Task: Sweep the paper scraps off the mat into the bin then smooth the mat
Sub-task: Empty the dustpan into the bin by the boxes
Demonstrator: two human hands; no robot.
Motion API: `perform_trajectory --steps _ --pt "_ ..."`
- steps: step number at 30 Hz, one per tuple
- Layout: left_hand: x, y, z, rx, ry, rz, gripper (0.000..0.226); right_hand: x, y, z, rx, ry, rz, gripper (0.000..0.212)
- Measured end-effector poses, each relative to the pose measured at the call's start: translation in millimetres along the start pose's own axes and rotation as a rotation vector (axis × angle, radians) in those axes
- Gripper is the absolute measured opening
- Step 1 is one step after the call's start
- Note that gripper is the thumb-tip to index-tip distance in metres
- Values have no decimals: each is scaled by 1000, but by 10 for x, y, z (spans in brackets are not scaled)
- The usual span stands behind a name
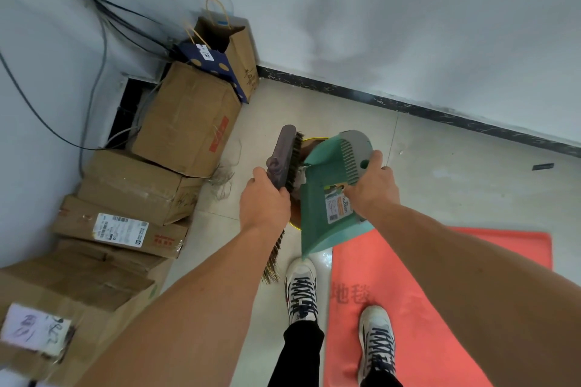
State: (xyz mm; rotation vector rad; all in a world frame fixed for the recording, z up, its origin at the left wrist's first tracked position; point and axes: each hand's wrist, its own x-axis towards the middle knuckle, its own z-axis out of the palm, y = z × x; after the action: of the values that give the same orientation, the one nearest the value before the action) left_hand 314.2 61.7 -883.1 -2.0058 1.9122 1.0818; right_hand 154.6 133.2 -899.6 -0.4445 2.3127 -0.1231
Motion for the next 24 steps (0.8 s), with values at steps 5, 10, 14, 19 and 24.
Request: perform_trajectory --steps 5,10,14,19,24 --pt "-24 27 -38 8 9 18 26 -68 2 -15 -30 12 -55 63" --pt "-60 32 -53 4 17 21 25 -125 84 -72 37 -25 -4 62" --pt "-194 95 -174 23 37 43 23 -277 150 -299 77 -44 -34 65" --pt "-553 389 -496 44 73 161 24 -646 162 -842 54 -7 -151 62" --pt "-939 855 -1056 20 145 285 24 -1040 143 -1656 41 58 -207 60"
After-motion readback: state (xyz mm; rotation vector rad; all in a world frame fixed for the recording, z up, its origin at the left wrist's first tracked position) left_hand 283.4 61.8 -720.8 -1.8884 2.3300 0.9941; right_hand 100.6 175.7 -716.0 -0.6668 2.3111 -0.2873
